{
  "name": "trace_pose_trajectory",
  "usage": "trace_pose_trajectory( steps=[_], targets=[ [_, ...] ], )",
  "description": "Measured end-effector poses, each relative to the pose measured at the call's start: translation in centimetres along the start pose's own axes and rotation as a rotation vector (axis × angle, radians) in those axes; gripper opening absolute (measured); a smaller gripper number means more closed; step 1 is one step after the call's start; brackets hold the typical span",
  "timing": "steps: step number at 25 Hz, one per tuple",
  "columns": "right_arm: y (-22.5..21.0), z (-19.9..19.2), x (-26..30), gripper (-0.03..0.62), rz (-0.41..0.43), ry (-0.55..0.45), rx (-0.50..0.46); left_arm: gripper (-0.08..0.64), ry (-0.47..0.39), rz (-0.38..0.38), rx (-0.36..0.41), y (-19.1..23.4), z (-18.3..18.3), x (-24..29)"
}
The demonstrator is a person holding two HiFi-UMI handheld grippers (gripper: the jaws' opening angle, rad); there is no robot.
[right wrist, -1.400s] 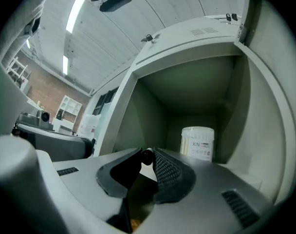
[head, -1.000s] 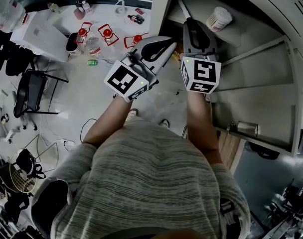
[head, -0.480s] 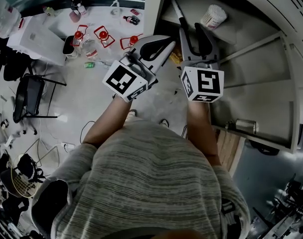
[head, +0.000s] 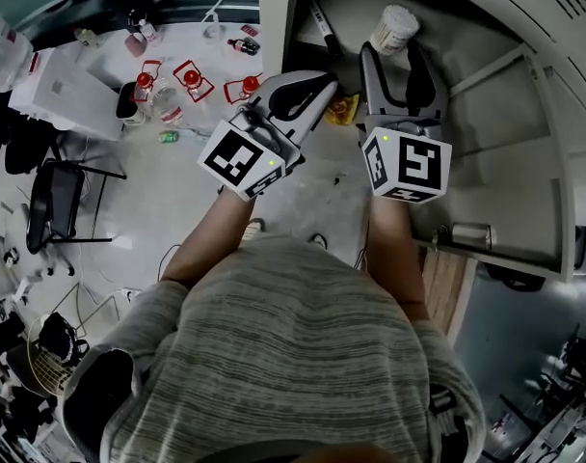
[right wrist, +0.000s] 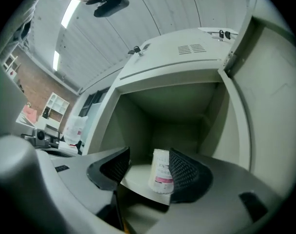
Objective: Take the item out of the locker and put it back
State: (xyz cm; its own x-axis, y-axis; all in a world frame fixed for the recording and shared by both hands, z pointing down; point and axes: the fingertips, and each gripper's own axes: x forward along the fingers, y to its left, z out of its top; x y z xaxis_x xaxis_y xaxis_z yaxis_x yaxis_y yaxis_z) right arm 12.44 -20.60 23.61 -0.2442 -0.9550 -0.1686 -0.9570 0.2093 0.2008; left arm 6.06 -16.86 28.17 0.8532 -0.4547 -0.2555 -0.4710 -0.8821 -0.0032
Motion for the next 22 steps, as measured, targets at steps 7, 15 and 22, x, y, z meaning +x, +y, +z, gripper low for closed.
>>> trace_pose_trajectory(
  steps=[7,15,22],
  targets=[
    [-2.3,-3.0,2.0,0.268,-0.055,0.110,0.038,0.008,0.007,-0.004,0.001,-0.1,-0.2,0.1],
    [-3.0,-5.5,3.6,0.268,-0.067,0.210,0.075,0.008,0.018,-0.004,0.002,0.0,-0.3,-0.1],
    [-3.1,-6.9,3.7,0.247,-0.060,0.238,0.126,0.008,0.019,-0.004,0.003,0.1,-0.4,-0.1]
  ],
)
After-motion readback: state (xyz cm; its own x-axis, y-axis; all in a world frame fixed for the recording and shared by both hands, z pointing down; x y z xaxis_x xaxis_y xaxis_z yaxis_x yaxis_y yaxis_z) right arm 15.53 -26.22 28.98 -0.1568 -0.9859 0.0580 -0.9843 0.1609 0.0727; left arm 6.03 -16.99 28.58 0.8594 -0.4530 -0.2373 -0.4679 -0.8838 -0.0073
